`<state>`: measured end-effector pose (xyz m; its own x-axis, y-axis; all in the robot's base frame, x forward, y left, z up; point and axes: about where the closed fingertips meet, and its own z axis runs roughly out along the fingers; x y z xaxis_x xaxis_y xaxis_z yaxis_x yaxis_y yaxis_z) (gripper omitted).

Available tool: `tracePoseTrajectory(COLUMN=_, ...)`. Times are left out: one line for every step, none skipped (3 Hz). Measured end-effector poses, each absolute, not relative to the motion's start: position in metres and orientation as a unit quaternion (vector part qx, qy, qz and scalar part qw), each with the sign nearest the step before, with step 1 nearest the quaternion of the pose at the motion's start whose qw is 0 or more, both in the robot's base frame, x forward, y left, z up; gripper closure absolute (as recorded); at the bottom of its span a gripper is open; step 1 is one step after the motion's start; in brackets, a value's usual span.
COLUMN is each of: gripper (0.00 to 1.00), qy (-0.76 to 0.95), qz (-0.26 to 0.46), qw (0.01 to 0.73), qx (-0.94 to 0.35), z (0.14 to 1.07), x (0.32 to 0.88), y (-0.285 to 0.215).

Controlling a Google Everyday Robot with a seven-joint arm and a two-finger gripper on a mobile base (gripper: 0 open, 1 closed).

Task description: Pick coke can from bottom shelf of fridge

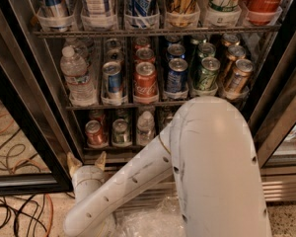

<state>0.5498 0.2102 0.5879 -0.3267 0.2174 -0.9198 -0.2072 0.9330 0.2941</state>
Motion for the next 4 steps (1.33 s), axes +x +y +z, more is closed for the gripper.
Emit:
tracePoseTrajectory(gripper=0.30, qy=0.790, qz=0.167, qw=0.591, qx=0.012, z=0.586, x=0.559, y=0.205)
tracePoseTrajectory(gripper=0.33, qy=0.785, qz=0.151, qw=0.601, qx=0.015, z=0.589, x=0.566, y=0.198)
tracePoseTrajectory(gripper=0.34, qy=0.782, qz=0.144, qw=0.607, qx=0.016, z=0.591, x=0.572, y=0.196)
tracePoseTrajectory(gripper=0.33, qy=0.782, qz=0.138, qw=0.608, qx=0.016, z=0.590, x=0.582, y=0.196)
